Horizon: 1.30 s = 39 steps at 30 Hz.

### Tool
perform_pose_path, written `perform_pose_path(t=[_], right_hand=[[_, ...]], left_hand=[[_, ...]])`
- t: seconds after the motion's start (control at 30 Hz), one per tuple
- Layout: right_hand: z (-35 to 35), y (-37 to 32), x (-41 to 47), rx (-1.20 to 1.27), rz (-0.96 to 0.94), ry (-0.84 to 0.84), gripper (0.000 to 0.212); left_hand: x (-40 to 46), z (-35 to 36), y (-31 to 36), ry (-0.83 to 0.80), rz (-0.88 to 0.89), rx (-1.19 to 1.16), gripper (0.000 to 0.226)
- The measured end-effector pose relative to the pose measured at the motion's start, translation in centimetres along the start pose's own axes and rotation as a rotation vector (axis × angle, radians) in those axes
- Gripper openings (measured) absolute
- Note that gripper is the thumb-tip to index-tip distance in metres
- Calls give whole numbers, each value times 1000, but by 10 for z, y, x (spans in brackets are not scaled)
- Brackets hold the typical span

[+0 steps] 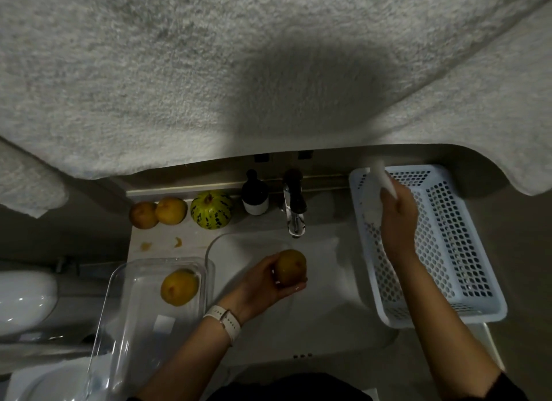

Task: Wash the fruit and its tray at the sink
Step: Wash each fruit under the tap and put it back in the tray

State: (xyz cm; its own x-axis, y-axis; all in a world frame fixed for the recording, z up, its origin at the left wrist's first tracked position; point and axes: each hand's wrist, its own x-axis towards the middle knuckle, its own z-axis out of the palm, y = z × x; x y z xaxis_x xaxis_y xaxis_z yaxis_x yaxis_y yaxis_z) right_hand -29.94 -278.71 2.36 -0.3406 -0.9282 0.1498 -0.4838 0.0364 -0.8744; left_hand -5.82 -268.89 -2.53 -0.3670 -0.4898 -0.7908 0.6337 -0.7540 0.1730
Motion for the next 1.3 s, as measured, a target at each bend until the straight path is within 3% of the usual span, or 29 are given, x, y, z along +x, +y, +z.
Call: perform_pose_path(t=[0.2,0.37,0.5,0.57,0.67,0.8,1.07,1.23,1.3], right_hand=[[-18,-42,-70,186,28,-100,34],[13,-54,-142,113,17,-407,44],[27,-49,-173,-187,-312,-557,53],[26,-47,-171,-212,-339,-601,57],[28,-45,-165,-11,-133,-604,51],[47,-46,-157,108,169,-362,30],[70,-59,-143,155,613,-477,53],[76,-60,-136,228,740,-491,50],[82,-60,-141,111,660,-415,37]], left_hand=[[-11,3,-1,-68,5,83,52],[-15,6,-6,-162,37,246,61],[-21,2,-6,-216,94,134,57],[-25,-3,-3,-247,141,149,48],[-32,-2,-1,-210,153,246,44],[-33,0,-2,-147,157,294,55],[-36,0,-4,-73,227,470,43],[-36,0,-1,-41,271,572,37],[-35,3,-1,-26,237,550,42]])
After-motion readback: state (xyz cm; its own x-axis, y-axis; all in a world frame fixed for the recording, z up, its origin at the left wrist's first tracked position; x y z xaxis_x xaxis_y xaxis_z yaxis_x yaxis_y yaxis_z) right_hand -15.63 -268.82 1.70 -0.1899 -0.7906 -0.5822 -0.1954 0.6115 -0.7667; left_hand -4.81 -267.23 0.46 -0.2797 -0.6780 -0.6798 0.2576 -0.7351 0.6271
